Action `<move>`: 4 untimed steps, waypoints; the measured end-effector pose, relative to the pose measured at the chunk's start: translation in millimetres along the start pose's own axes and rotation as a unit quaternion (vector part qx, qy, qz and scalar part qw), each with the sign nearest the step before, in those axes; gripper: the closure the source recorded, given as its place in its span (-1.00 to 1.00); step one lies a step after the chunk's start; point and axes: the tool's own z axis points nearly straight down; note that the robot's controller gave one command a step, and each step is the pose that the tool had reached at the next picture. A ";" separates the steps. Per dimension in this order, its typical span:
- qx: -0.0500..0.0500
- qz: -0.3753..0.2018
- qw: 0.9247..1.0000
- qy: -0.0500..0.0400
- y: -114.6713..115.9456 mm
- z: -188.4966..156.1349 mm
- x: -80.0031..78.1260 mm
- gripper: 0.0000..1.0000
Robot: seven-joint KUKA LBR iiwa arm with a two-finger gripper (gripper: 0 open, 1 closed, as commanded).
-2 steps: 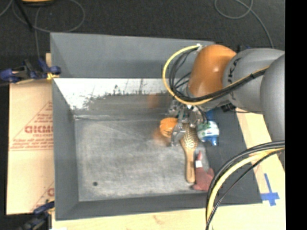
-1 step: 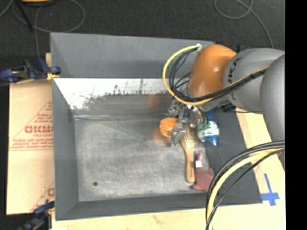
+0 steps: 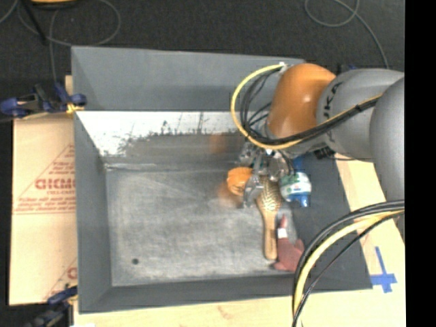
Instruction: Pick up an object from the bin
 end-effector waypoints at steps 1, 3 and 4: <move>0.000 0.000 1.000 0.000 0.0 0.0 0.0 1.00; 0.001 -0.126 0.992 -0.001 4.3 0.5 -17.1 1.00; 0.001 -0.126 0.992 -0.001 4.4 0.5 -17.1 1.00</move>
Offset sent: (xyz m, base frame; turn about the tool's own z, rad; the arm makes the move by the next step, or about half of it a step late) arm 0.0000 0.0000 0.0000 0.0000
